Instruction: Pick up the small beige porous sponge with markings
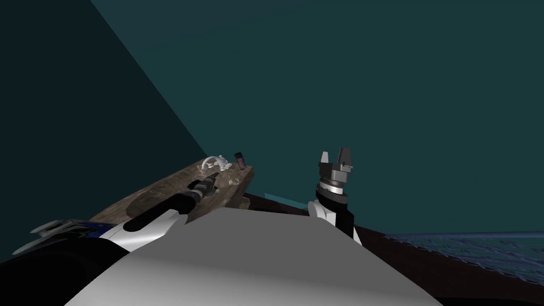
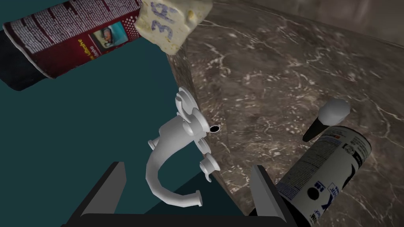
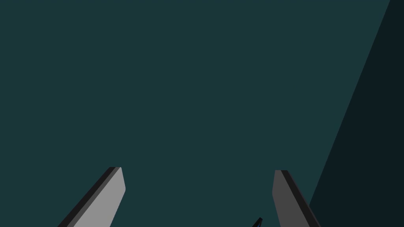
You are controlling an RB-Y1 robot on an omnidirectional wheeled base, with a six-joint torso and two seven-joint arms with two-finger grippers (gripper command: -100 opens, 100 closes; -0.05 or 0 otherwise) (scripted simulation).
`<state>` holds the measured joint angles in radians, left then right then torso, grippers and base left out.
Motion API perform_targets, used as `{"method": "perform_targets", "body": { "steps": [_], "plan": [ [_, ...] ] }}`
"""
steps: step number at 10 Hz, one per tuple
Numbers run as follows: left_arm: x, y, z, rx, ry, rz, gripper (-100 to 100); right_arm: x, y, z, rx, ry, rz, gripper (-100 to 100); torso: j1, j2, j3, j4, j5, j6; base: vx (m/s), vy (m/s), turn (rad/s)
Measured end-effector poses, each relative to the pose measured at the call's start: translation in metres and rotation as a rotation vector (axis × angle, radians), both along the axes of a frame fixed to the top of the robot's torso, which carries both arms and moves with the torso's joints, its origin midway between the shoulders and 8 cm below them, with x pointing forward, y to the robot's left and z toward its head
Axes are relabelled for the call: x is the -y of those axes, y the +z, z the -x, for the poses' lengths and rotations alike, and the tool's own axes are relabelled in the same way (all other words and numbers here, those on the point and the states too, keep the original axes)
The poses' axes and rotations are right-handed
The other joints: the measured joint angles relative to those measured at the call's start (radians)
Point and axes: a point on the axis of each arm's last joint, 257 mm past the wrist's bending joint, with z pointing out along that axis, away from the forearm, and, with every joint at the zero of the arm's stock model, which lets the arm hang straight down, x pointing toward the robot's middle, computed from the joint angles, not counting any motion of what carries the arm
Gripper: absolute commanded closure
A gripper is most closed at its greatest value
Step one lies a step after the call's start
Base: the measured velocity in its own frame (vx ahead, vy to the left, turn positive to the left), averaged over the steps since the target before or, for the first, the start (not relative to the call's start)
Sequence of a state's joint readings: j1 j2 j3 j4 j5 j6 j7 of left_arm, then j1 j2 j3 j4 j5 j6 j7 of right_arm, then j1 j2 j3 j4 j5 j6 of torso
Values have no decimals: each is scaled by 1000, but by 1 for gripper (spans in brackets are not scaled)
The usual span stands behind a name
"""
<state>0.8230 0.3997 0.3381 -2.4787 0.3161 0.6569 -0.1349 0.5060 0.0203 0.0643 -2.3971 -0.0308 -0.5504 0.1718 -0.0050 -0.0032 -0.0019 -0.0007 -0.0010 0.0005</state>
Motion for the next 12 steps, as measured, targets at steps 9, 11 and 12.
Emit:
{"method": "perform_targets", "body": {
  "steps": [9,11,12],
  "plan": [
    [7,-18,42,-201,21,12,-100,0,0,0,0,0,0,0,-1,0,0,0,0,0,48,-76,-19],
    [12,-26,54,-244,22,24,-100,0,0,0,0,0,0,0,0,1,1,0,0,0,46,-60,-28],
    [15,-30,58,-262,22,31,-100,0,0,0,0,0,0,0,1,1,0,0,0,0,20,-23,1]
  ]
}}
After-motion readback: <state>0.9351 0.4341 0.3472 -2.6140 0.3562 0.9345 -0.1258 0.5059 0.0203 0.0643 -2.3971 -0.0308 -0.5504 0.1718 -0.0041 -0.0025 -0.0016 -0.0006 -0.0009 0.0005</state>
